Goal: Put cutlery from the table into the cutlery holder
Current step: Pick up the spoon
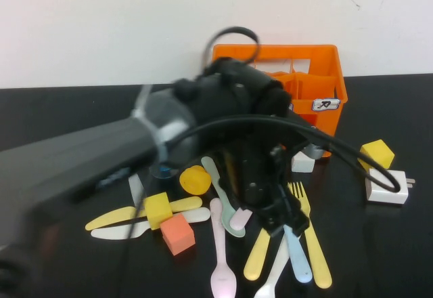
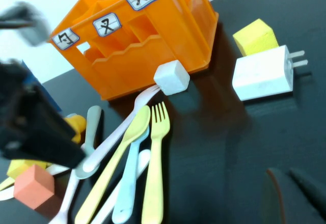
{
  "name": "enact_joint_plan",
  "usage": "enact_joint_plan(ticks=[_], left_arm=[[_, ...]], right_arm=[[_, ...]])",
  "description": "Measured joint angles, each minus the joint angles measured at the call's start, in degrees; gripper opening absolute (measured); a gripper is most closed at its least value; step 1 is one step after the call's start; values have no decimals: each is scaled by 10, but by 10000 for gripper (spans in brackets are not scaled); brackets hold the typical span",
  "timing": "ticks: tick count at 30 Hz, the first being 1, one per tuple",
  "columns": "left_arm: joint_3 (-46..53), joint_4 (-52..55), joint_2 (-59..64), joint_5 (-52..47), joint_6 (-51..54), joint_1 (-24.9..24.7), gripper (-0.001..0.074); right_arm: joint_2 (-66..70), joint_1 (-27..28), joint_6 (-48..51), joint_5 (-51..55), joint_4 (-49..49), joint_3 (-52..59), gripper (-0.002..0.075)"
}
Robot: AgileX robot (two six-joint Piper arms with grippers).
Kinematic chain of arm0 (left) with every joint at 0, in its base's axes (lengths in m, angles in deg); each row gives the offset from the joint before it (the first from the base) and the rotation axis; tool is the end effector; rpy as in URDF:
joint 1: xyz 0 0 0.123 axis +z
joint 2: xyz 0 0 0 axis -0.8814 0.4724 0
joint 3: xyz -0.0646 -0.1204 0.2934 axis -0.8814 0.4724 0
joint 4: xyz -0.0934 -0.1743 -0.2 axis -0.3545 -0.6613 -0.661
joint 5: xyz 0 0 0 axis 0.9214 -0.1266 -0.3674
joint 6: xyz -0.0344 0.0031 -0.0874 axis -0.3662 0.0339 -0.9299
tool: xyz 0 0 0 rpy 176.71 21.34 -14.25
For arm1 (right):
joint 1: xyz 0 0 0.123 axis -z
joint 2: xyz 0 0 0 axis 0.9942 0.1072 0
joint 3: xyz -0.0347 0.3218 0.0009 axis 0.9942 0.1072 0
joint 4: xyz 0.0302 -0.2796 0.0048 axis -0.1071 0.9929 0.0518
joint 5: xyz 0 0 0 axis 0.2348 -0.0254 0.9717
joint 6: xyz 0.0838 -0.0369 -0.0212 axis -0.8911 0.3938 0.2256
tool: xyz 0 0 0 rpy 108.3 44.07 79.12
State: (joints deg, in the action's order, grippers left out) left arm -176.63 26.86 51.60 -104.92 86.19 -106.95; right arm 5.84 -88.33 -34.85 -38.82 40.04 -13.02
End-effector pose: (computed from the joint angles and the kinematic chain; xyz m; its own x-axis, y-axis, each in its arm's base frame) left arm 0.3128 -0.3193 0.2746 -0.6680 0.6957 -0.2642 0.7269 0.6860 -0.0315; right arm 0.0441 0.0240 0.1757 -0.3355 0.4349 -0.8356 -0.1460 0.8523 0.5022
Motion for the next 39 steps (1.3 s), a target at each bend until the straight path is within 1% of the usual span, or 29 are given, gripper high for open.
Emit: enact_joint_plan(ticks=[4, 9, 14, 22, 31, 33, 34, 37, 38, 39], left_arm=[[-44, 2, 57, -4, -11, 0, 432], [-59, 10, 90, 6, -13, 0, 432], [-59, 17, 96, 11, -13, 0, 430], [-62, 25, 106, 20, -16, 0, 375], [-65, 16, 119, 19, -43, 0, 363], [-65, 17, 119, 18, -46, 0, 335], [-65, 19, 119, 18, -46, 0, 298], [-66, 30, 119, 17, -46, 0, 120], [-66, 34, 116, 14, -48, 0, 99], [-66, 37, 113, 12, -51, 0, 99]], right_arm=[[0, 0, 0, 0, 0, 0, -3], [0, 0, 0, 0, 0, 0, -3], [0, 0, 0, 0, 0, 0, -3], [0, 0, 0, 0, 0, 0, -3], [0, 0, 0, 0, 0, 0, -3], [0, 0, 0, 0, -1, 0, -3], [0, 0, 0, 0, -1, 0, -3], [0, 0, 0, 0, -1, 0, -3], [0, 0, 0, 0, -1, 0, -3], [0, 0, 0, 0, -1, 0, -3]])
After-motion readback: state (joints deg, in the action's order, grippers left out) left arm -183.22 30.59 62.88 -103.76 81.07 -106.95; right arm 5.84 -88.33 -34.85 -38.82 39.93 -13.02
